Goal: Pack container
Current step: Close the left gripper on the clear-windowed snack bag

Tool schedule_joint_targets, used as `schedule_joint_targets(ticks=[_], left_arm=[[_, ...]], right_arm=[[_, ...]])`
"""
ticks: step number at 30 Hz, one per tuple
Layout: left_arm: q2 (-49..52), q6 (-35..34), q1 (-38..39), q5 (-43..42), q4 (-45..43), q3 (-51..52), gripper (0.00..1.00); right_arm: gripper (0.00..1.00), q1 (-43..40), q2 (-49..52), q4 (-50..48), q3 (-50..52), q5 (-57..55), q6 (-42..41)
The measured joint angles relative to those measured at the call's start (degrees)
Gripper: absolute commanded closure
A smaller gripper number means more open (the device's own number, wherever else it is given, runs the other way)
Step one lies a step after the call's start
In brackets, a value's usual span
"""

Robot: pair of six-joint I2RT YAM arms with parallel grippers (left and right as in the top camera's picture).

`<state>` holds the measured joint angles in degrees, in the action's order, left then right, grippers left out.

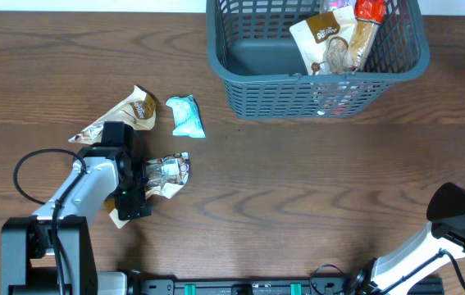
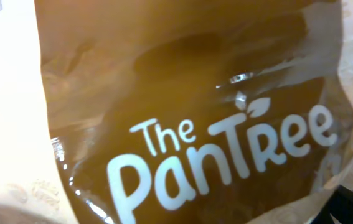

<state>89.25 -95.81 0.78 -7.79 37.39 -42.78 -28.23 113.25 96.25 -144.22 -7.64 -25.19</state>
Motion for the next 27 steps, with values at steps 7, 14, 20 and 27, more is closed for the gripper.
schedule_joint_targets(ticks=[7,14,20,27], left_arm=[[0.0,5.4,0.0,1.7,-0.7,0.1,0.94],[-0.3,8.6,0.0,2.2,-1.3,0.0,0.94],[-0.8,16.3,0.0,2.2,-0.5,-0.2,0.94],[-9.3,28.8,0.2,2.5,6.1,-8.1,0.94]], right_arm=[[0.01,0.0,0.0,-0.1,0.0,-2.7,0.0],[0.01,0.0,0.0,-0.1,0.0,-3.0,0.0],[0.01,0.0,0.0,-0.1,0.0,-3.3,0.0],[0.01,0.0,0.0,-0.1,0.0,-3.4,0.0]])
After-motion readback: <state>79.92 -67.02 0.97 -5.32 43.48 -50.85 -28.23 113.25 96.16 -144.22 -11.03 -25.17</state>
